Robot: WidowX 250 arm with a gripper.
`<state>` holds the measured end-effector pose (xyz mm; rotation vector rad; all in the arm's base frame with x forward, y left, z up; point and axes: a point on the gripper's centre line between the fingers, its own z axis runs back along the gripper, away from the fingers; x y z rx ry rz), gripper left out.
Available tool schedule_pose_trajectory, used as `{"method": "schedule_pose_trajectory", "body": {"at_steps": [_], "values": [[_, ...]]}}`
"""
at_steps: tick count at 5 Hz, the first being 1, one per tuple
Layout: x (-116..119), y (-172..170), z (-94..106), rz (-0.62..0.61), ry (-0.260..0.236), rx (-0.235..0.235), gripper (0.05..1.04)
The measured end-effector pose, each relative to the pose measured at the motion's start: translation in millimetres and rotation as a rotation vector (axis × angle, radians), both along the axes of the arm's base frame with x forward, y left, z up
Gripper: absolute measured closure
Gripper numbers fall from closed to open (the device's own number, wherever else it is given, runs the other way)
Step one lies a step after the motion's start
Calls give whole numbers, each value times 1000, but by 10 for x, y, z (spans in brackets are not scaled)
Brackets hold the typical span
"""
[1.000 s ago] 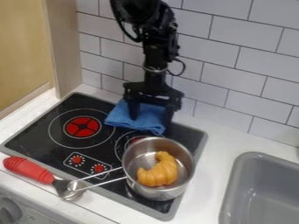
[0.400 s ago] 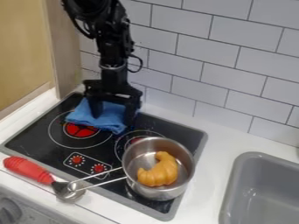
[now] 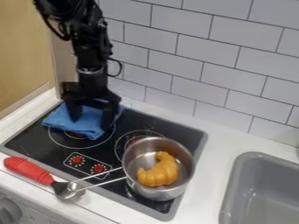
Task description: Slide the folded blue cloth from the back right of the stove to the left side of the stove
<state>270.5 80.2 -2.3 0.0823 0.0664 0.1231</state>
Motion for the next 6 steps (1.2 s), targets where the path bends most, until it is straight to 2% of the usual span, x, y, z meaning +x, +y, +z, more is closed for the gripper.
{"method": "schedule_pose_trajectory", "body": {"at_steps": [2, 4, 5, 6], "values": [[-298, 133, 18, 31, 33, 16, 83], [-476, 246, 44, 53, 42, -24, 83], [-505, 226, 121, 49, 40, -21, 85], [-427, 210, 310, 48, -39, -18, 85]]}}
